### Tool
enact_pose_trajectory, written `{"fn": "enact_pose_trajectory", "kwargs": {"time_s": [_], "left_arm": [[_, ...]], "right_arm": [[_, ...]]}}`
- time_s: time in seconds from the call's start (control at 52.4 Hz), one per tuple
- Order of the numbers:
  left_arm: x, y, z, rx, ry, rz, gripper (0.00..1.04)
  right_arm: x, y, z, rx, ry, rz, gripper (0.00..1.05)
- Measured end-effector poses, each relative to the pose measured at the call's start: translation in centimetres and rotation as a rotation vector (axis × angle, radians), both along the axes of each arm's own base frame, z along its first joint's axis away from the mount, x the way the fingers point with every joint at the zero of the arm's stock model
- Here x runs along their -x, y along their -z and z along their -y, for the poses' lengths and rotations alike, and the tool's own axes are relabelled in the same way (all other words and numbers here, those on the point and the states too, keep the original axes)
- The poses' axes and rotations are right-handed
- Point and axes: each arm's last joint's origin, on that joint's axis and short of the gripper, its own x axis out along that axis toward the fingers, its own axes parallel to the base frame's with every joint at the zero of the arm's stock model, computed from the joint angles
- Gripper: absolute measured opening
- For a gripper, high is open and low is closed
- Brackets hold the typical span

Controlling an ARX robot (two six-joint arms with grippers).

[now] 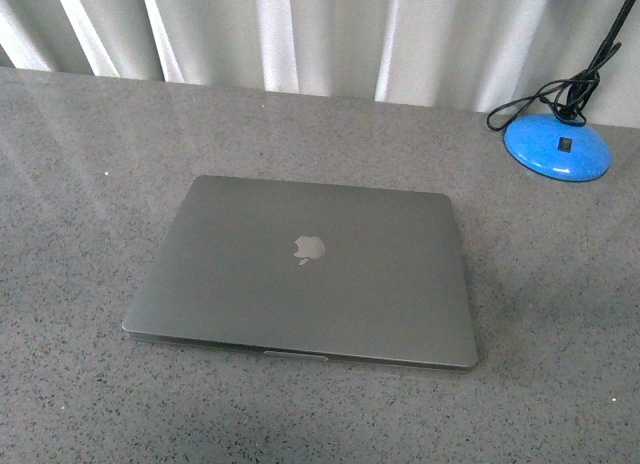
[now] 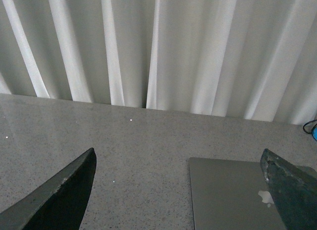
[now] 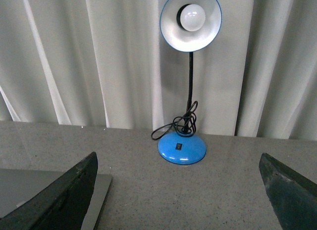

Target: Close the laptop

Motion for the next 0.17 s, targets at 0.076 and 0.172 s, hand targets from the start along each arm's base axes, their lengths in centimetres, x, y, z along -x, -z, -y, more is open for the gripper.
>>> {"fn": "enact_pose_trajectory", "kwargs": {"time_s": [0.076,0.172], "left_arm": [[0.00,0.00,0.00,0.000,0.000,0.000,0.98],[0.00,0.00,0.00,0.000,0.000,0.000,0.98]], "right_arm": [[0.00,0.00,0.00,0.000,0.000,0.000,0.95],[0.00,0.00,0.00,0.000,0.000,0.000,0.95]]}}
